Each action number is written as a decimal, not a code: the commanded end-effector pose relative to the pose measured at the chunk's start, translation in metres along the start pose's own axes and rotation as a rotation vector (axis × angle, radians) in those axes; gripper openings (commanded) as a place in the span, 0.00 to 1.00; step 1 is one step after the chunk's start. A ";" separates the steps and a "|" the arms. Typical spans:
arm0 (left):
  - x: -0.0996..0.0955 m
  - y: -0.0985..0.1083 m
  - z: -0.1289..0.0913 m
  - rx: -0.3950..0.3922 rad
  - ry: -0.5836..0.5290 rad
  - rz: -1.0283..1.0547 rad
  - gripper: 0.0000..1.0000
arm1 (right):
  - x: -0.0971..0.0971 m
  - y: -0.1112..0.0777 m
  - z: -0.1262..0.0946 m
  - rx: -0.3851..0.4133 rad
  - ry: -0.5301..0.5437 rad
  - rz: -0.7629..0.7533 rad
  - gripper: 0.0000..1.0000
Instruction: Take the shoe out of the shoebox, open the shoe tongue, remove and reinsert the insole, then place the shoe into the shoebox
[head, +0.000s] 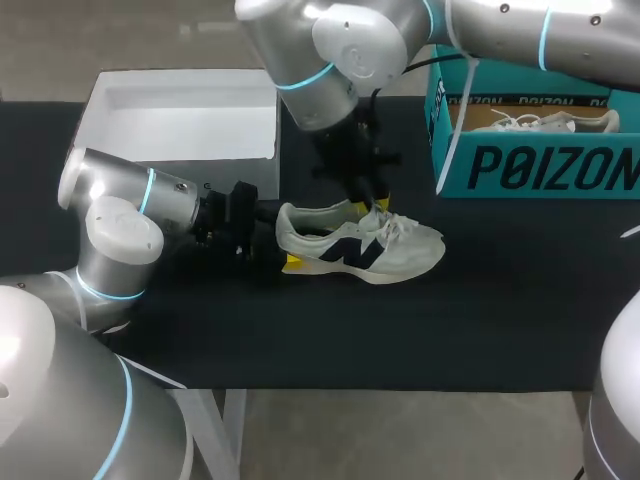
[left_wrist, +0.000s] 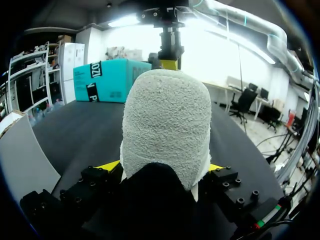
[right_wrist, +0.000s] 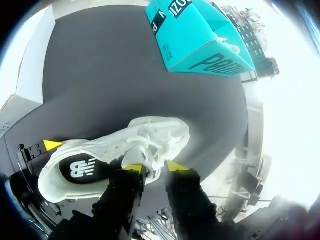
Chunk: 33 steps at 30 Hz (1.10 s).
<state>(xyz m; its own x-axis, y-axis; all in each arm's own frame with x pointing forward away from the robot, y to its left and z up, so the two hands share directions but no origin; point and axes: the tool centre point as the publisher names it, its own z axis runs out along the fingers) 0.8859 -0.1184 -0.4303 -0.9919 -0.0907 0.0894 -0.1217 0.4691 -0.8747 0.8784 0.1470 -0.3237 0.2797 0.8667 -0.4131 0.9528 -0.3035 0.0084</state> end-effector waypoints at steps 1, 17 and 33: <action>0.000 0.001 -0.001 0.000 0.001 0.001 0.00 | -0.011 -0.001 0.001 -0.004 0.030 0.009 0.00; 0.000 0.001 -0.001 0.000 0.001 0.001 0.00 | -0.058 -0.012 0.008 0.011 0.082 0.161 0.00; 0.000 0.001 -0.001 0.000 0.001 0.001 0.00 | -0.066 -0.010 0.038 0.073 0.090 0.195 0.00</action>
<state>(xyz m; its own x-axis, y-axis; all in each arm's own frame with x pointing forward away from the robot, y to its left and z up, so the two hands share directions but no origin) 0.8858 -0.1188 -0.4301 -0.9919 -0.0903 0.0892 -0.1213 0.4689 -0.8749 0.8459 0.0815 -0.3227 0.4640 0.8189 -0.3378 0.8735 -0.4864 0.0207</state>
